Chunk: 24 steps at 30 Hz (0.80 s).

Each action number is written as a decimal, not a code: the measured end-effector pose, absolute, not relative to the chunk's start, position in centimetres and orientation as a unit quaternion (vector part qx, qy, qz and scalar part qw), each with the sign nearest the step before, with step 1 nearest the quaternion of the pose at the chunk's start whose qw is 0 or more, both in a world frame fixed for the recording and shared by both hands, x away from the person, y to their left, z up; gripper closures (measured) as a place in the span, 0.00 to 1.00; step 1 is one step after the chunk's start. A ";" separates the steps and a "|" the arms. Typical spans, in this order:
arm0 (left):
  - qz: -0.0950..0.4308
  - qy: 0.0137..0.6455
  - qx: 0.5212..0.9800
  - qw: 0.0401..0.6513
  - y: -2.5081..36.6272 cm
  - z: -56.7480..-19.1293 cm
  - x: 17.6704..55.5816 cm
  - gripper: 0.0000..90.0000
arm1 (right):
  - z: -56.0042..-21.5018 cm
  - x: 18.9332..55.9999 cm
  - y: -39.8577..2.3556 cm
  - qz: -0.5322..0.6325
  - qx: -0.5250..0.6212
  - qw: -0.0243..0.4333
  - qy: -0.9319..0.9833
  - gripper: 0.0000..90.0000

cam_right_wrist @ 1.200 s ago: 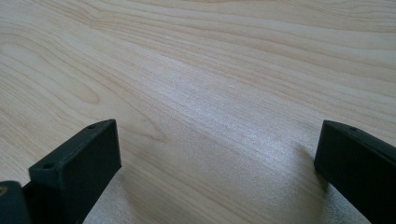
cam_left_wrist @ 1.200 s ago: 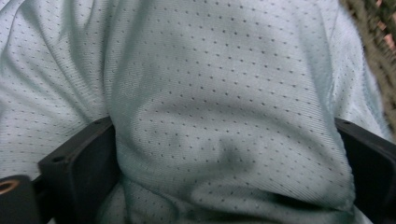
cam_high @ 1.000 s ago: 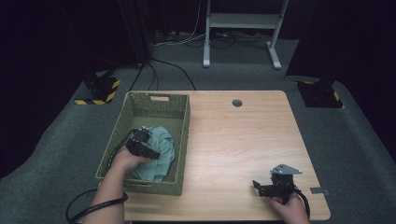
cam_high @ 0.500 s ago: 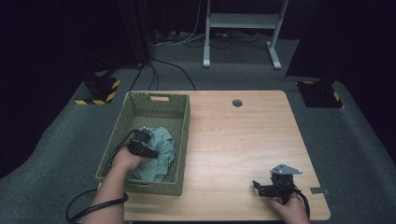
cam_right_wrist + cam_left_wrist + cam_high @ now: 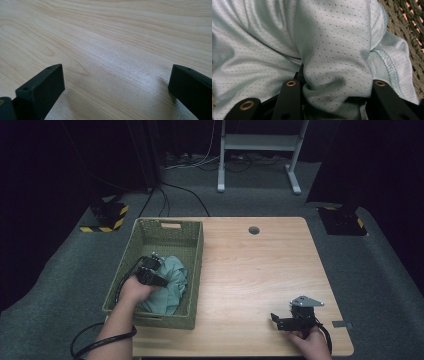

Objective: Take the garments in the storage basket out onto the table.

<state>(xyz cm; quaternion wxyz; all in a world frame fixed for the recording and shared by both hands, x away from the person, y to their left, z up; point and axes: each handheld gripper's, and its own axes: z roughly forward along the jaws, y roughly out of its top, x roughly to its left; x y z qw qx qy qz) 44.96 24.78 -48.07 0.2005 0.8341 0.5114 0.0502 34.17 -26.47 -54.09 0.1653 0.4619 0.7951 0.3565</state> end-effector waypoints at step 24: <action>0.156 0.492 0.792 0.327 25.8 -42.2 42.1 0.69 | -54.1 34.1 -26.5 0.358 0.462 0.163 0.795 0.00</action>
